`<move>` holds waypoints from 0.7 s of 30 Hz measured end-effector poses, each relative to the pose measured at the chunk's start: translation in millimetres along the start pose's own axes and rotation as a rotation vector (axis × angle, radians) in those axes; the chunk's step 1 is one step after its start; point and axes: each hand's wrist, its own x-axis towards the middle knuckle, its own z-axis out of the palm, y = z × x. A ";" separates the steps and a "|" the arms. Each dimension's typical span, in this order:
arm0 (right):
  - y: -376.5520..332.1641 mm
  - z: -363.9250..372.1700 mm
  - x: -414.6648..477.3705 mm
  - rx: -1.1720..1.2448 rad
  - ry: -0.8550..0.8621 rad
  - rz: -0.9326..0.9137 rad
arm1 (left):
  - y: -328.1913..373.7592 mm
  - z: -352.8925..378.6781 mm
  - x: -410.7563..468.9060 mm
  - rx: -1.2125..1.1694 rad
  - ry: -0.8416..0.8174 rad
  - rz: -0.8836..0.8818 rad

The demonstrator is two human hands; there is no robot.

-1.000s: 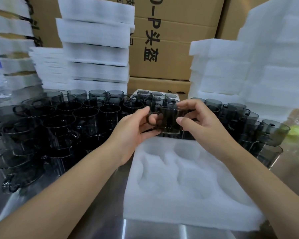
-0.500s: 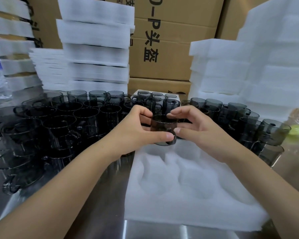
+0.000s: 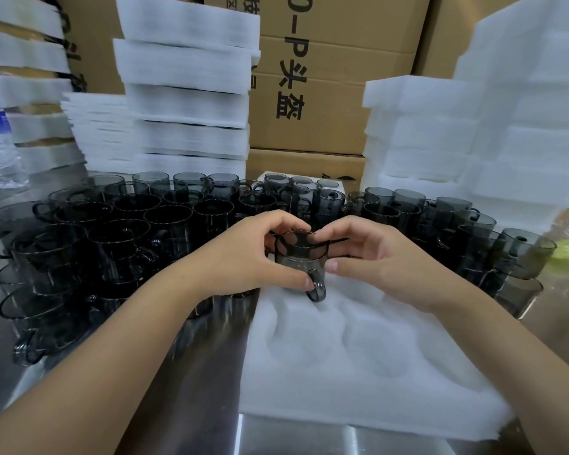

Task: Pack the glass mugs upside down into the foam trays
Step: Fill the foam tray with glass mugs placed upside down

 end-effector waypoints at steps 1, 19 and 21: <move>0.0 -0.1 0.0 -0.009 -0.006 0.011 | -0.1 0.3 -0.1 0.006 -0.013 -0.001; 0.9 0.6 0.2 -0.161 -0.019 0.078 | 0.5 8.9 -5.8 0.193 0.045 -0.013; 0.7 0.2 0.0 -0.157 -0.023 0.080 | 1.1 8.0 -5.6 0.164 0.024 -0.032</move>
